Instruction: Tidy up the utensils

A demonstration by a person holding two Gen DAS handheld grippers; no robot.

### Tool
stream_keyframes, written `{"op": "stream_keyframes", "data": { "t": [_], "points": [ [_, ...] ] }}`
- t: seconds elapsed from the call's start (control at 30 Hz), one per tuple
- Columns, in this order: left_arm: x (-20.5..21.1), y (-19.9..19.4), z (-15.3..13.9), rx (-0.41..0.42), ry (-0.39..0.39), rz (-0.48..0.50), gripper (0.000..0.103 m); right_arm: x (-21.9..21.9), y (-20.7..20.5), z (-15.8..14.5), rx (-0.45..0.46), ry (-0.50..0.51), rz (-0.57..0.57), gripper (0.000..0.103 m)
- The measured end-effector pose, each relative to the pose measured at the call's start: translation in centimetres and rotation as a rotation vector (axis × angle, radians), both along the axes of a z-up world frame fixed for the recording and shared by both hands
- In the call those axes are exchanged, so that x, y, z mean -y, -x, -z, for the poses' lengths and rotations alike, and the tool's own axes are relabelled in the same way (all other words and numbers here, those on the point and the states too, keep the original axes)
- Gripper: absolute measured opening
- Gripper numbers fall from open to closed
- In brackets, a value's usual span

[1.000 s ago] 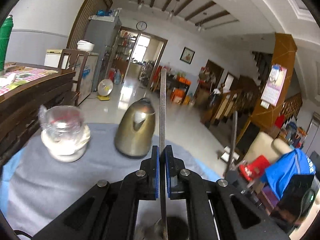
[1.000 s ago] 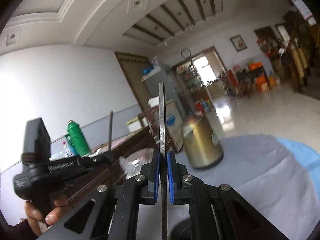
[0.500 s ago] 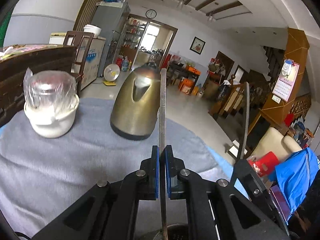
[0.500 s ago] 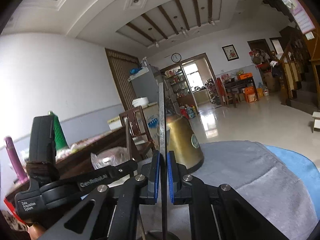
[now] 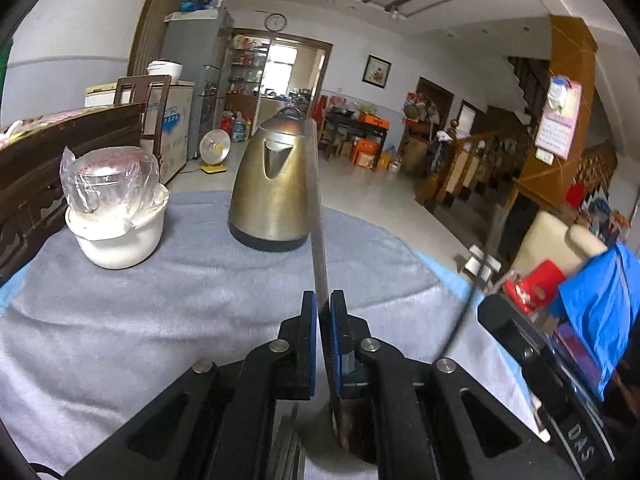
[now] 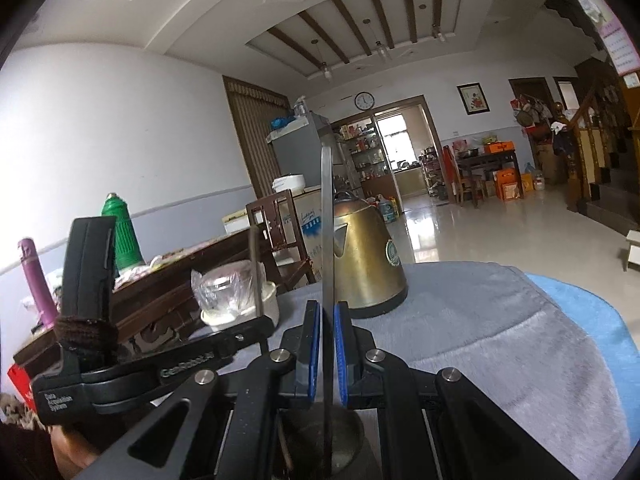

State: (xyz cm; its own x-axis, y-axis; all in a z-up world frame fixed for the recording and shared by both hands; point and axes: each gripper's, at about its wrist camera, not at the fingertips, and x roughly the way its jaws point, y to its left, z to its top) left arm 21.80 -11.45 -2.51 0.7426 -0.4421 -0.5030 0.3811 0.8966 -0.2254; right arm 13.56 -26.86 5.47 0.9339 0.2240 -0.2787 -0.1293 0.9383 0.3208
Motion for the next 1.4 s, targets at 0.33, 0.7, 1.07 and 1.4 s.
{"op": "stream_keyframes", "data": {
  "t": [0.33, 0.7, 1.07, 1.4],
  "points": [
    [-3.1, 5.6, -0.3, 0.033, -0.113, 0.030, 0.042, 0.0, 4.0, -0.3, -0.090, -0.018, -0.013, 0.012],
    [-9.5, 9.3, 5.2, -0.153, -0.207, -0.091, 0.054, -0.9, 9.5, 0.9, -0.171, -0.120, -0.058, 0.062],
    [-12.0, 11.0, 9.2, -0.320, -0.187, -0.100, 0.054, -5.7, 7.3, 7.0, -0.457, -0.099, -0.133, 0.030],
    [-12.4, 10.3, 11.0, -0.441, -0.149, -0.057, 0.028, -9.6, 4.7, 10.6, -0.645, -0.039, -0.149, 0.020]
  ]
}}
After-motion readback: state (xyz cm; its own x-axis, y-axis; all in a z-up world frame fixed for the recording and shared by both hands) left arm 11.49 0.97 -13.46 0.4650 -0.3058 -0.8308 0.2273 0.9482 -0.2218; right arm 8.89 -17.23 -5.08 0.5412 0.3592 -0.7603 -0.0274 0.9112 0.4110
